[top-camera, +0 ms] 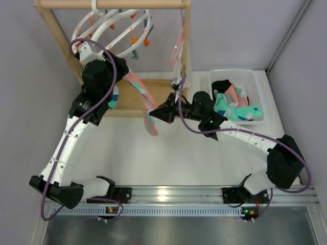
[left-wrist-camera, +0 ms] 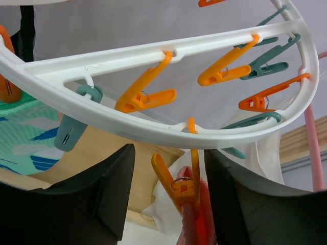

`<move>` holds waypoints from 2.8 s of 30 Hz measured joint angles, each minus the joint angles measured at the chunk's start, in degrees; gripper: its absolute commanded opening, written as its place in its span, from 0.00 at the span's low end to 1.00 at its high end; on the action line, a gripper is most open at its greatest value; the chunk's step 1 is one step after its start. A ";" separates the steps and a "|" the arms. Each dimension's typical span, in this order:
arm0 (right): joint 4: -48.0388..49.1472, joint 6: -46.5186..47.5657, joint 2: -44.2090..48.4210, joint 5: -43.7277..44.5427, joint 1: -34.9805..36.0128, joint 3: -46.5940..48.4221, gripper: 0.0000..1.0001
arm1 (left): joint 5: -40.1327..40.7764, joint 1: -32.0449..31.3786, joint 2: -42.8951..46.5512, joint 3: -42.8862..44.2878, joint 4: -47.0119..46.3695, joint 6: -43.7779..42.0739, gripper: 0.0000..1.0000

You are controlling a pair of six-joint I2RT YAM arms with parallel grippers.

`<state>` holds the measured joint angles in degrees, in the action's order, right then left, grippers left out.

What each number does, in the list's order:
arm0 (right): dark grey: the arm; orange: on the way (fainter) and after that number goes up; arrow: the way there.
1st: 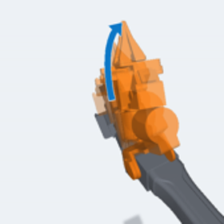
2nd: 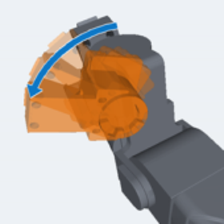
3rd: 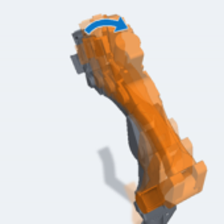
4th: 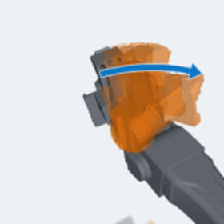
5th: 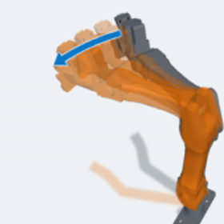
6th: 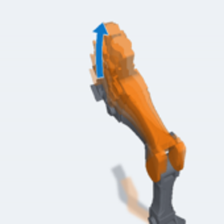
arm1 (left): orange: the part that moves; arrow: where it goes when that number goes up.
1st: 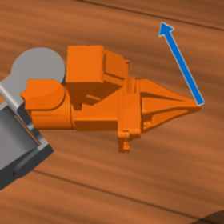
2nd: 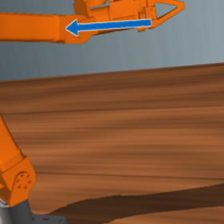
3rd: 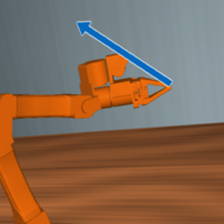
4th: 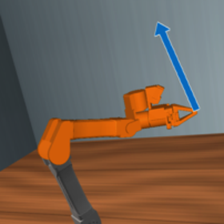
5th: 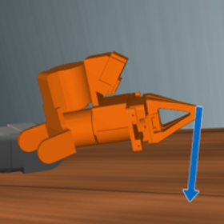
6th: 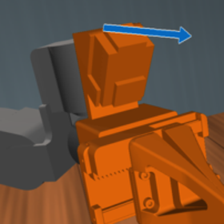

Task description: Remove the socks clipped to the hanger

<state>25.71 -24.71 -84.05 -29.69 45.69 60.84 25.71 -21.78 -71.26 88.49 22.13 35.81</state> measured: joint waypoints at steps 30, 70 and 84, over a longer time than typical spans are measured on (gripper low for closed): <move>-9.84 3.67 17.55 4.96 0.28 -13.64 0.00 | -4.02 0.09 0.52 -1.20 -1.86 0.17 0.73; -43.43 7.56 -15.89 21.73 -48.13 35.08 0.03 | -18.75 0.04 49.00 -43.41 12.26 -12.59 0.98; -41.81 2.78 -36.37 6.88 -48.70 35.06 0.34 | -17.00 0.04 53.05 -43.82 12.66 -13.22 0.98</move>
<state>-16.10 -21.93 -120.42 -22.81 -3.01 95.90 8.71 -21.74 -18.22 44.66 34.79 22.59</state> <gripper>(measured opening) 0.224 0.984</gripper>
